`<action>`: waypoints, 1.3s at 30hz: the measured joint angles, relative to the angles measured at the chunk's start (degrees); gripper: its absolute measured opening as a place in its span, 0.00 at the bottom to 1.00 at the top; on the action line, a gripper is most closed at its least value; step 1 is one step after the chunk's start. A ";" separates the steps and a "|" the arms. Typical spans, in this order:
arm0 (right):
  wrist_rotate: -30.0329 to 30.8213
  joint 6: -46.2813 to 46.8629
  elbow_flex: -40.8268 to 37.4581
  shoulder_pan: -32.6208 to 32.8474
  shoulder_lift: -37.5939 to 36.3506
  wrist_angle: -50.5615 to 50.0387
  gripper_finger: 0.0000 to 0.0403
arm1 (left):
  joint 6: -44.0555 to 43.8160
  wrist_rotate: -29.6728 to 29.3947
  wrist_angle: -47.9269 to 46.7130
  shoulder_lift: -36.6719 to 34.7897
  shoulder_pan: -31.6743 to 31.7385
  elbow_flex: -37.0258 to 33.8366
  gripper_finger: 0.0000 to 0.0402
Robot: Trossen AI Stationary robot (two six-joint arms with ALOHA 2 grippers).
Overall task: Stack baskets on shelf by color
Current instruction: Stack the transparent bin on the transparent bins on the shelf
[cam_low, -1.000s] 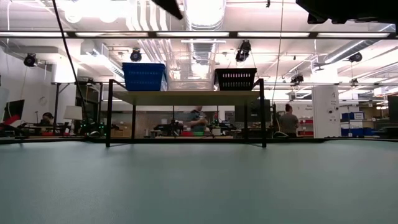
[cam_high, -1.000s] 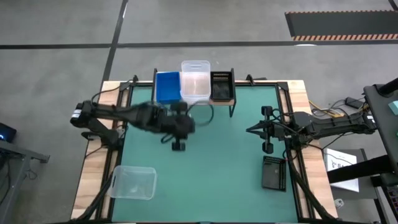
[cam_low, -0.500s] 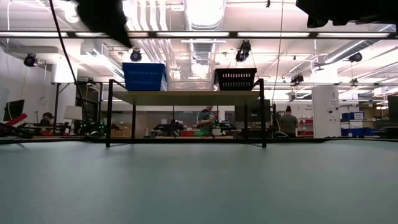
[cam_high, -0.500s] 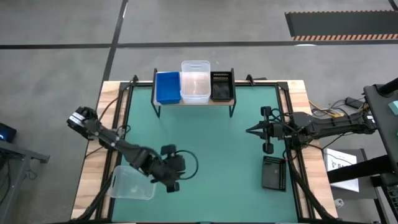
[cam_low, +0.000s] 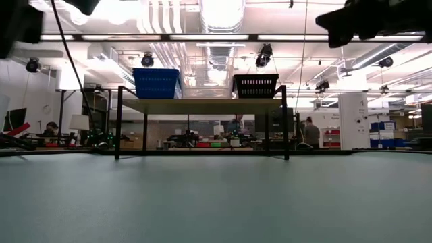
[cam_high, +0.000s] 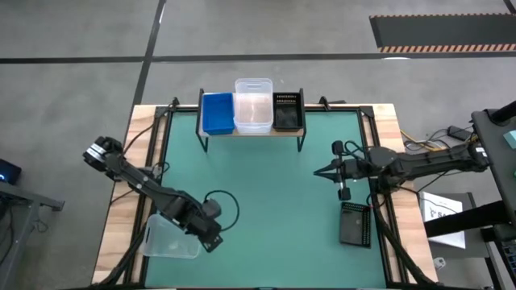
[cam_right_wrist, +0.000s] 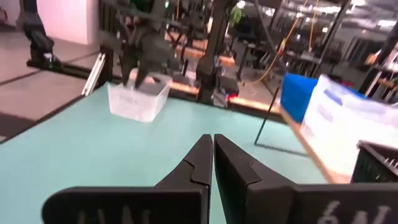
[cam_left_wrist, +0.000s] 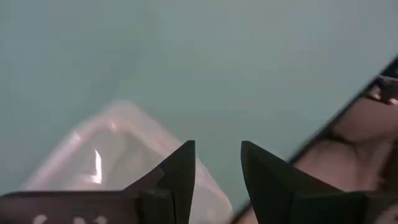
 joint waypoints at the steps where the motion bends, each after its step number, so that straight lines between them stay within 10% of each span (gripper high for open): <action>1: 0.02 0.06 0.00 0.02 0.60 0.06 0.02 | -1.71 1.31 -0.10 -0.35 -0.18 0.00 0.28; 17: 0.09 -0.53 0.00 0.02 5.28 1.51 0.02 | -19.10 5.56 -1.64 4.06 -2.06 -2.47 0.28; 29: 0.09 -0.37 0.00 0.02 5.28 1.44 0.02 | -13.18 5.24 -0.59 6.55 -2.28 -2.10 0.02; 39: 0.10 0.53 0.00 0.00 5.28 1.42 0.02 | 3.04 0.31 0.38 6.59 -4.10 4.73 0.00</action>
